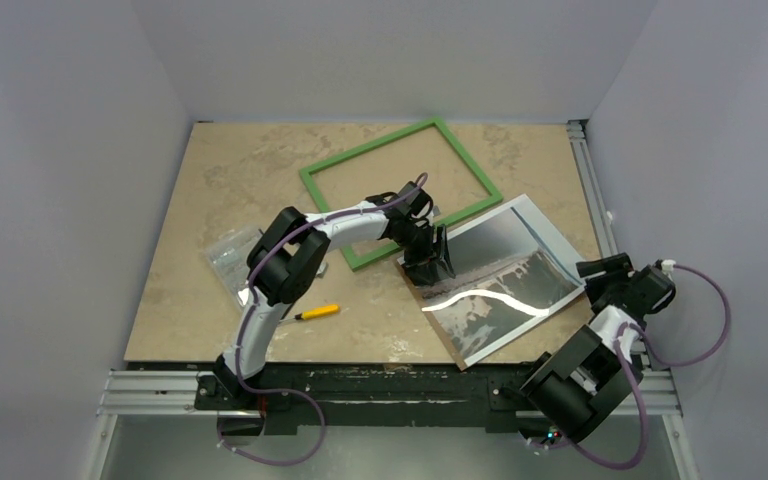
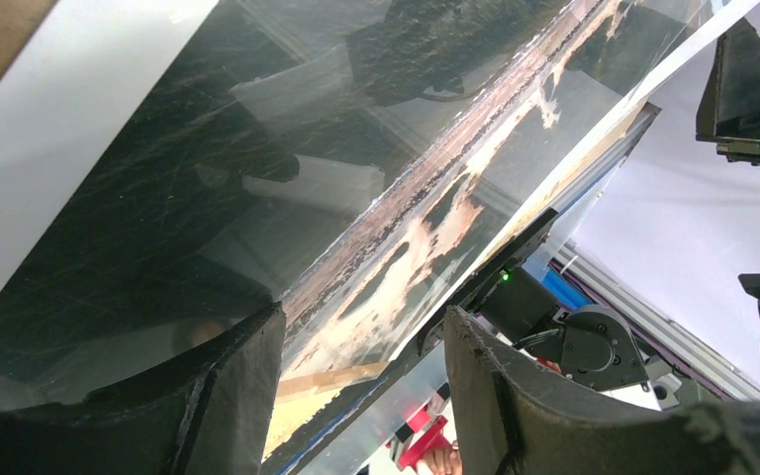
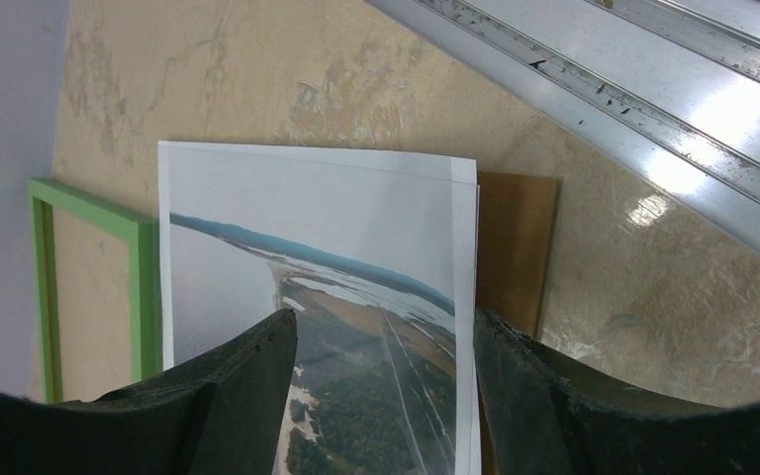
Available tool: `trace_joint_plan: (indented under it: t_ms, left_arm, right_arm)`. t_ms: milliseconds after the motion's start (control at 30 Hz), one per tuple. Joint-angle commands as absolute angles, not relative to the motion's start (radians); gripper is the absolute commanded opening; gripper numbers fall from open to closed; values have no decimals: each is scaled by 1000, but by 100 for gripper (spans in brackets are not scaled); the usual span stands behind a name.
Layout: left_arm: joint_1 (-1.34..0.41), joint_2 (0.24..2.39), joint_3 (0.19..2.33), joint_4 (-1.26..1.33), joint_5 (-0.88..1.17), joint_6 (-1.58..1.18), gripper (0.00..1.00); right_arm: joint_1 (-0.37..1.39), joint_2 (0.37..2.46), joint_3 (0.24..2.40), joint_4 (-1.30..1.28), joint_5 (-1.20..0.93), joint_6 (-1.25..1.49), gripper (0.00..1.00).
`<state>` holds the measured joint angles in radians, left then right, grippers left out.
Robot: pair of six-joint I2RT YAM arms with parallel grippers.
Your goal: Take the photo out of the frame
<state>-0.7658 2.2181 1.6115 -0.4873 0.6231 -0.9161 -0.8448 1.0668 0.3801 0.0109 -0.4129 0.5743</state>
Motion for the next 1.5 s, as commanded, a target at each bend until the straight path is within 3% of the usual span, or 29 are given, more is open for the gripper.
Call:
trace_joint_plan:
  t_ms: [0, 200, 500, 600, 1033, 1233, 1467]
  left_arm:
    - [-764, 2227, 1595, -480, 533, -882, 59]
    - [-764, 2212, 1590, -473, 543, -888, 59]
    - [-778, 2155, 1578, -423, 576, -875, 59]
    - [-790, 2120, 1581, -414, 591, -864, 60]
    - [-843, 1747, 1403, -284, 461, -719, 68]
    - [-1029, 1641, 1288, -243, 221, -540, 67]
    - [-1179, 1554, 1076, -45, 145, -447, 63]
  right_arm:
    - [-841, 1083, 381, 61, -539, 587, 62]
    - [-841, 1138, 347, 169, -679, 634, 51]
    - [-841, 1143, 316, 176, -719, 601, 38]
    - [-842, 1128, 325, 154, -743, 602, 28]
    - [-839, 1016, 374, -50, -695, 609, 0]
    - [-838, 1029, 403, -126, -685, 573, 0]
    - [-838, 1029, 448, -196, -673, 545, 0]
